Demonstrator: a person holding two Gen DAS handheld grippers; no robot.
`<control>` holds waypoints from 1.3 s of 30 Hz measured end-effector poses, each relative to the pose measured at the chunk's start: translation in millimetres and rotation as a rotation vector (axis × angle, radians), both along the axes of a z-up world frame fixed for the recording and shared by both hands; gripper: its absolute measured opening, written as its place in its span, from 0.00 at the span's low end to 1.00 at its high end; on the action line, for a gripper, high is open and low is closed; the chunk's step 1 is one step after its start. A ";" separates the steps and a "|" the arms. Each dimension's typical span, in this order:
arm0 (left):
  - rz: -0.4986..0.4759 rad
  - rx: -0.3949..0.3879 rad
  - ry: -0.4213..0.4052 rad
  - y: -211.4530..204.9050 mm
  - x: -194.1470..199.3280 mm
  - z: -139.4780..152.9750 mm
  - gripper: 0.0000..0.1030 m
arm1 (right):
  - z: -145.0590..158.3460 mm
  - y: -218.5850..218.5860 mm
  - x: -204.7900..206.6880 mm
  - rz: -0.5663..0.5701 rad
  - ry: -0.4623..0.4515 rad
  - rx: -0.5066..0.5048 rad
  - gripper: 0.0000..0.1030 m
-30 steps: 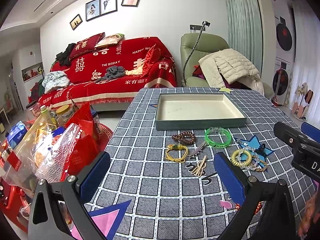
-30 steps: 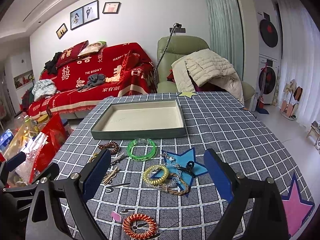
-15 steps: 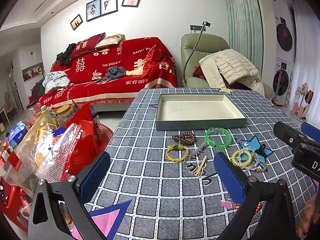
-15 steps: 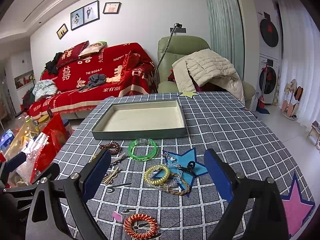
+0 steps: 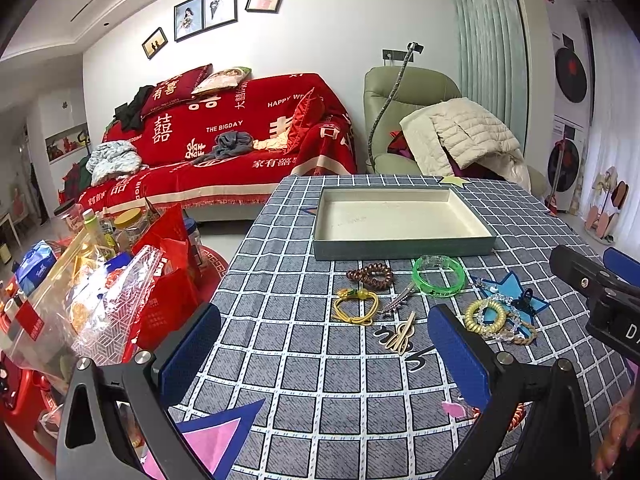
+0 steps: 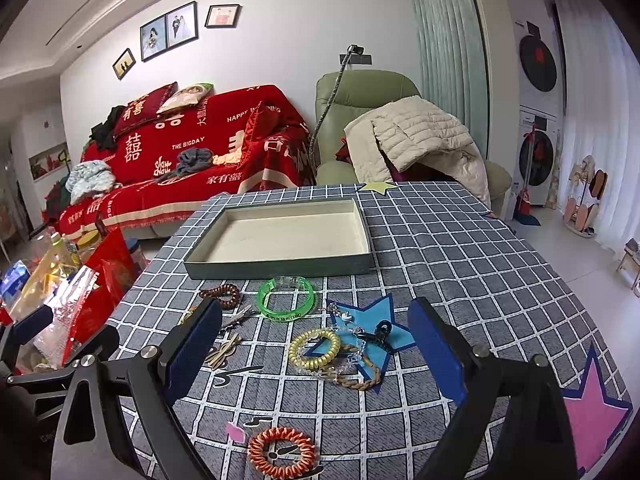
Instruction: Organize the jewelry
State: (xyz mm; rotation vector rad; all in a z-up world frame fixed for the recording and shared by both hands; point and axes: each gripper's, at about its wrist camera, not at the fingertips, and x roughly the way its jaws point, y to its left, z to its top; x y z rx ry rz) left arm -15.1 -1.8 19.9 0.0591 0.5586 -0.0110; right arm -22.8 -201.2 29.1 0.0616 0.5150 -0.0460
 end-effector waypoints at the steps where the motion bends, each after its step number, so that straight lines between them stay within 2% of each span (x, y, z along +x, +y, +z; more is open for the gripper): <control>1: 0.000 0.002 -0.001 -0.1 -0.1 0.9 1.00 | 0.5 0.6 -0.5 -0.001 0.000 0.001 0.92; 39: 0.015 -0.009 0.022 7.4 4.5 -12.6 1.00 | -3.2 2.1 0.5 0.001 0.014 0.008 0.92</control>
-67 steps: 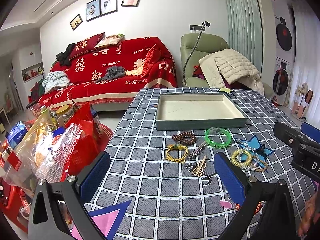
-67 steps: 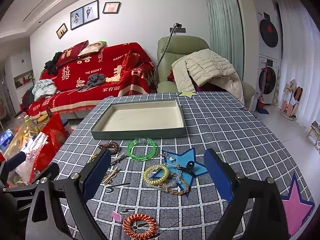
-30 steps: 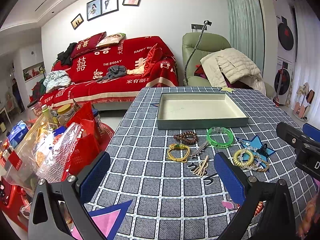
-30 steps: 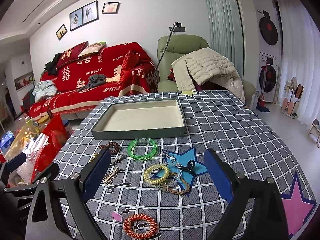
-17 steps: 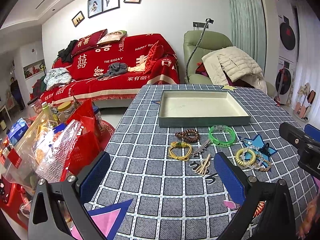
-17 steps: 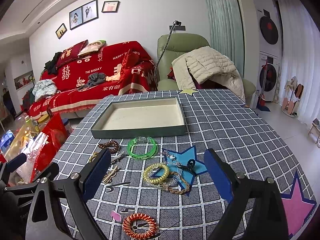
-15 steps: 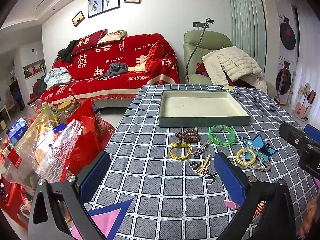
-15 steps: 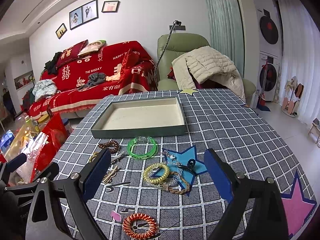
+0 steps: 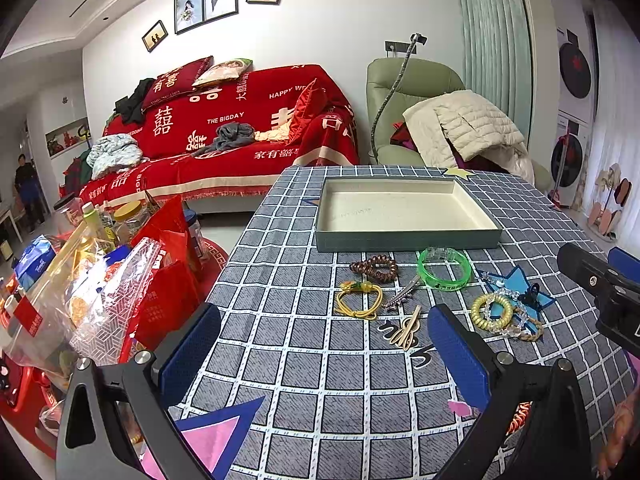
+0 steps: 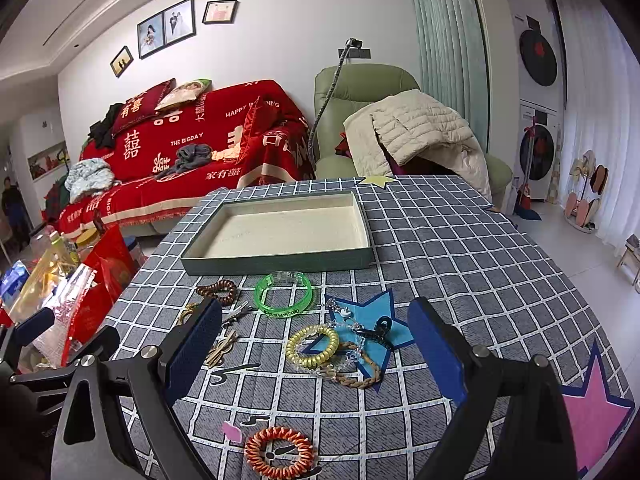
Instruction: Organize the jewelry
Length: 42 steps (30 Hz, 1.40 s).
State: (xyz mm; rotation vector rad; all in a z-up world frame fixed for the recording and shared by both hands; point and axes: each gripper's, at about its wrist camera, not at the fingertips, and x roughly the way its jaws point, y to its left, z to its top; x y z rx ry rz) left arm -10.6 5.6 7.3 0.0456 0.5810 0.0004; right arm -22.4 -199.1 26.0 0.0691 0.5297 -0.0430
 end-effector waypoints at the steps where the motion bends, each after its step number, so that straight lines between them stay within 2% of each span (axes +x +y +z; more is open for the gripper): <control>1: -0.001 0.000 0.000 0.1 0.0 -0.2 1.00 | 0.0 0.0 0.0 -0.001 0.000 0.000 0.92; 35: -0.009 0.003 0.024 -9.3 4.3 -10.1 1.00 | -1.8 -3.0 2.2 0.000 0.005 0.008 0.92; 38: -0.018 0.000 0.046 -7.7 9.3 -10.7 1.00 | -5.7 -4.5 2.0 0.014 0.002 0.041 0.92; 39: -0.027 -0.004 0.061 -7.5 11.2 -12.5 1.00 | -7.4 -5.6 2.8 0.018 0.002 0.052 0.94; 40: -0.038 -0.010 0.081 -7.2 13.9 -15.0 1.00 | -8.9 -5.9 3.1 0.024 0.004 0.068 1.00; 42: -0.053 -0.026 0.123 -5.4 20.5 -19.9 1.00 | -12.5 -9.7 7.2 0.033 0.011 0.096 1.00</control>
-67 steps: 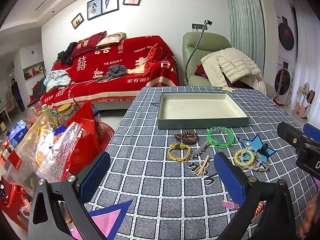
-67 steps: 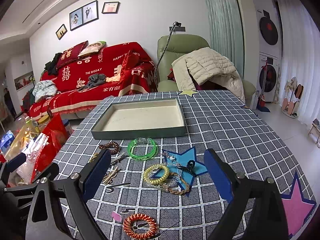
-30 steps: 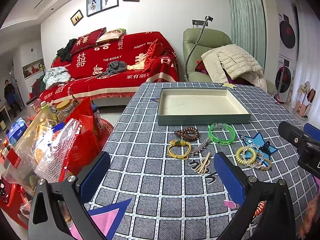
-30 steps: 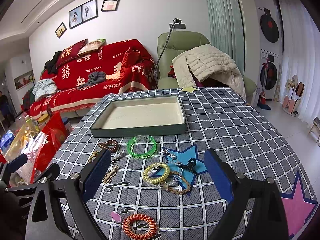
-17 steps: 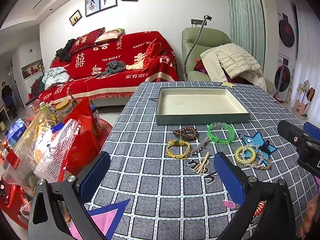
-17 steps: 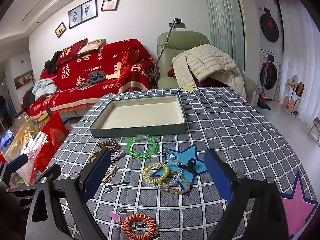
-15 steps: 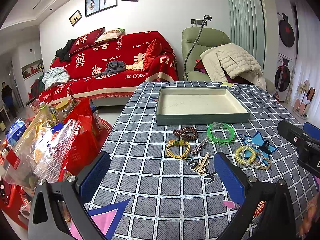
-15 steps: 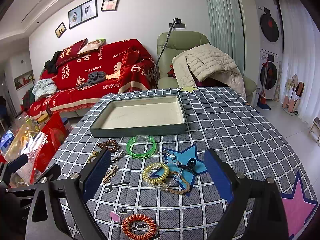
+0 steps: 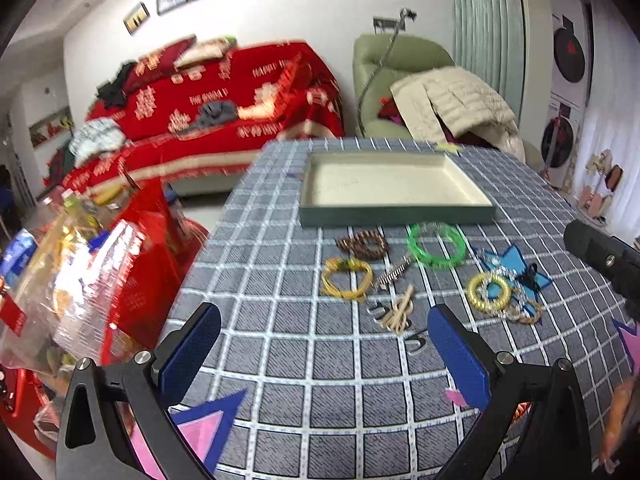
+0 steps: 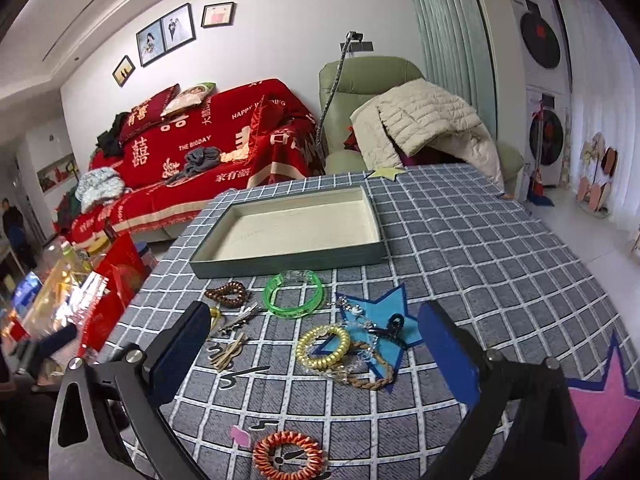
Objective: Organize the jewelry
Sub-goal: 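Grasp the brown bead bracelet with the left tool while the right tool grasps the silver charm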
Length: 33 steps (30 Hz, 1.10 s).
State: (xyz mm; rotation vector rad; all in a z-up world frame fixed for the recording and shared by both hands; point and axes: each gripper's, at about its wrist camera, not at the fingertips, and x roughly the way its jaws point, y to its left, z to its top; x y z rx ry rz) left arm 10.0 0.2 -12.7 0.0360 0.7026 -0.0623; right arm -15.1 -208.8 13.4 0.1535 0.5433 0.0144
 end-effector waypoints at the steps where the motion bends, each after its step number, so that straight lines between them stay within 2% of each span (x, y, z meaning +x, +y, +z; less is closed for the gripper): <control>1: -0.009 -0.010 0.021 1.1 3.3 -3.1 1.00 | -2.6 -1.2 2.6 0.005 0.014 0.015 1.00; 5: -0.036 -0.029 0.088 4.5 20.4 -11.3 1.00 | -12.3 -16.6 15.8 0.025 0.084 0.055 1.00; 9: -0.009 -0.047 0.128 13.6 48.7 -14.1 1.00 | -23.0 -32.4 39.0 -0.005 0.217 0.015 1.00; 14: -0.020 -0.104 0.185 19.7 96.1 -17.4 1.00 | -33.5 -56.5 71.5 0.001 0.315 0.032 1.00; 17: -0.030 -0.140 0.249 18.8 129.0 -25.2 1.00 | -40.4 -56.6 99.6 0.044 0.387 -0.012 1.00; 19: -0.028 -0.133 0.264 15.6 144.4 -29.5 1.00 | -44.7 -54.3 115.0 0.077 0.422 -0.046 0.99; 23: -0.046 -0.115 0.305 6.5 168.4 -42.1 1.00 | -55.7 -49.6 141.3 0.137 0.489 -0.102 0.86; 24: -0.051 -0.117 0.321 4.4 172.8 -45.7 0.95 | -58.3 -49.2 146.5 0.145 0.501 -0.103 0.84; 26: -0.064 -0.122 0.354 0.4 179.9 -51.8 0.93 | -67.4 -48.8 157.4 0.173 0.544 -0.103 0.70; 29: -0.069 -0.118 0.374 -4.3 185.0 -58.4 0.93 | -80.4 -47.2 168.9 0.197 0.592 -0.121 0.60; 30: -0.073 -0.111 0.380 -5.8 185.7 -60.1 0.86 | -83.9 -45.7 171.1 0.206 0.605 -0.128 0.59; 32: -0.079 -0.078 0.372 -10.5 185.8 -59.9 0.84 | -84.3 -38.7 173.8 0.212 0.598 -0.182 0.57; 33: -0.085 -0.070 0.370 -12.6 186.2 -60.8 0.80 | -83.7 -36.2 174.5 0.218 0.598 -0.197 0.55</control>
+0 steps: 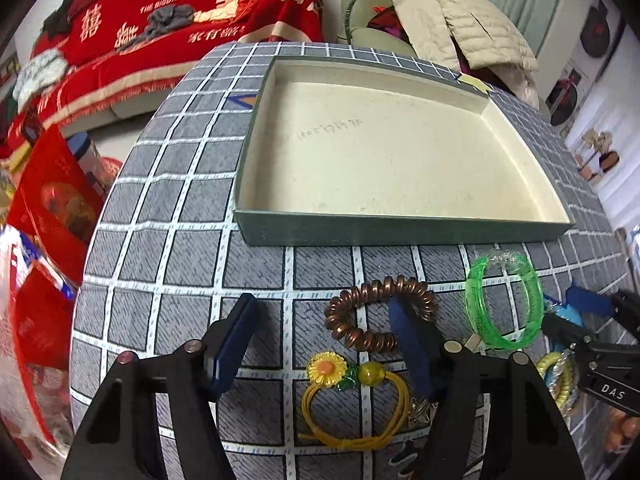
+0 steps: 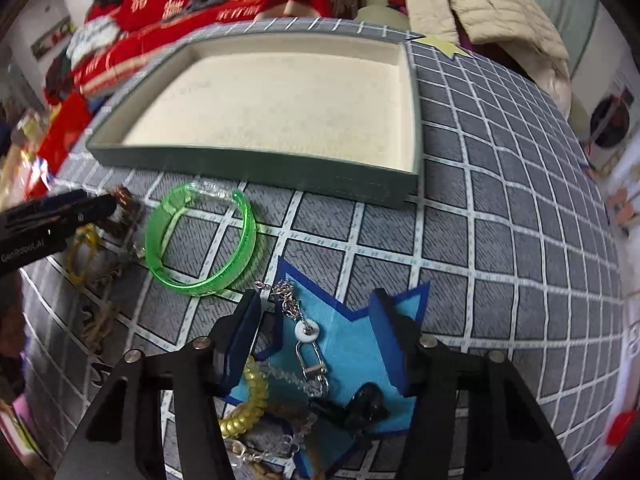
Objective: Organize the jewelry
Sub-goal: 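Grasp the brown bead bracelet with the left tool while the right tool grasps the silver charm, then lower both held items into the tray and open both tools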
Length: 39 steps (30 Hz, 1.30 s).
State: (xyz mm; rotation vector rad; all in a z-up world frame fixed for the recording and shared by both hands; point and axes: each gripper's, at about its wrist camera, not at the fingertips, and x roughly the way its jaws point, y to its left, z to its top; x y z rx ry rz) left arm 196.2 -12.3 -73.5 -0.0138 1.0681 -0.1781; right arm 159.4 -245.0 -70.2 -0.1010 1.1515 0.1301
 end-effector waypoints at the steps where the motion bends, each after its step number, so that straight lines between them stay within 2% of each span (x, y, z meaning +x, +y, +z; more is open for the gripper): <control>1: -0.006 0.010 -0.008 -2.2 -0.7 0.6 0.76 | 0.5 1.5 0.3 0.009 0.005 0.000 0.52; 3: -0.019 0.044 -0.024 -6.9 -1.3 0.7 0.58 | 2.0 6.0 -0.3 0.029 0.007 -0.014 0.44; 6: -0.052 0.071 -0.048 -12.6 -2.5 1.1 0.33 | 4.0 12.7 -2.7 0.055 0.008 -0.009 0.23; 7: -0.059 0.065 -0.053 -12.5 -3.2 1.6 0.33 | 4.8 14.1 -3.2 0.061 0.008 -0.003 0.13; 10: -0.061 0.004 -0.047 -5.2 -5.0 4.8 0.32 | 4.5 15.6 -3.1 0.056 -0.006 -0.007 0.13; 13: -0.070 -0.033 -0.062 -0.9 -10.0 14.1 0.32 | 7.9 11.8 -4.3 0.030 -0.015 0.039 0.12; 18: -0.090 -0.077 -0.096 1.9 -13.2 37.3 0.32 | 27.9 -0.1 -4.1 -0.006 -0.053 0.114 0.13; 23: -0.084 -0.137 -0.129 3.5 0.0 63.5 0.32 | 56.9 -10.0 10.4 -0.022 -0.104 0.199 0.13; 27: -0.076 -0.112 -0.169 -3.9 23.0 76.9 0.32 | 76.2 -13.8 35.7 -0.034 -0.152 0.238 0.12; 31: -0.061 -0.086 -0.174 -14.5 56.3 76.4 0.32 | 80.6 -14.2 58.1 -0.065 -0.160 0.299 0.13; 39: -0.063 0.002 -0.140 -38.1 108.1 51.4 0.32 | 53.4 -20.2 120.4 -0.155 -0.123 0.370 0.12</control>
